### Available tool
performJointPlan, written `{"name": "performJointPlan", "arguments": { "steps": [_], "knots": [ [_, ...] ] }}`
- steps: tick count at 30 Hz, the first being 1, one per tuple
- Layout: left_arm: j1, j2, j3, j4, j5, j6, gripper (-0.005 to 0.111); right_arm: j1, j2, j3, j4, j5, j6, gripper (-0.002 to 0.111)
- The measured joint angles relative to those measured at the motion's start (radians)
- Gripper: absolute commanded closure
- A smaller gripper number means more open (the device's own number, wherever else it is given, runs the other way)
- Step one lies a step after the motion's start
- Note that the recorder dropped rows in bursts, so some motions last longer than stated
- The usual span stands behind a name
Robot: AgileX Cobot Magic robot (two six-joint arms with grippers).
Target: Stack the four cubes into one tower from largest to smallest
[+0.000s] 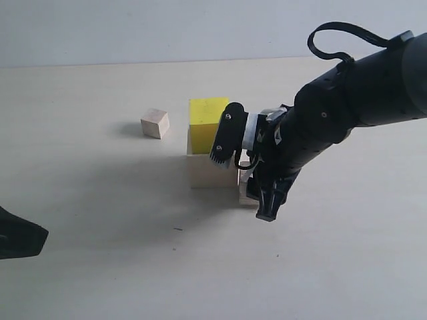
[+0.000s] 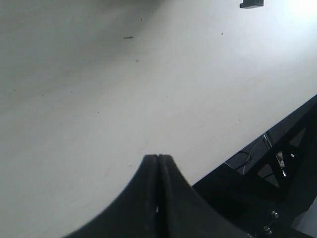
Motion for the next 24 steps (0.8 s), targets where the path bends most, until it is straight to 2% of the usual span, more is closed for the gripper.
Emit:
{"name": "performJointPlan", "arguments": {
  "steps": [13, 24],
  "knots": [
    [0.0, 0.0, 0.0, 0.0, -0.012, 0.015, 0.107, 0.0, -0.061, 0.004, -0.067, 0.124, 0.066, 0.046],
    [0.0, 0.0, 0.0, 0.0, -0.026, 0.018, 0.107, 0.0, -0.102, 0.004, -0.071, 0.127, 0.066, 0.046]
  ]
}}
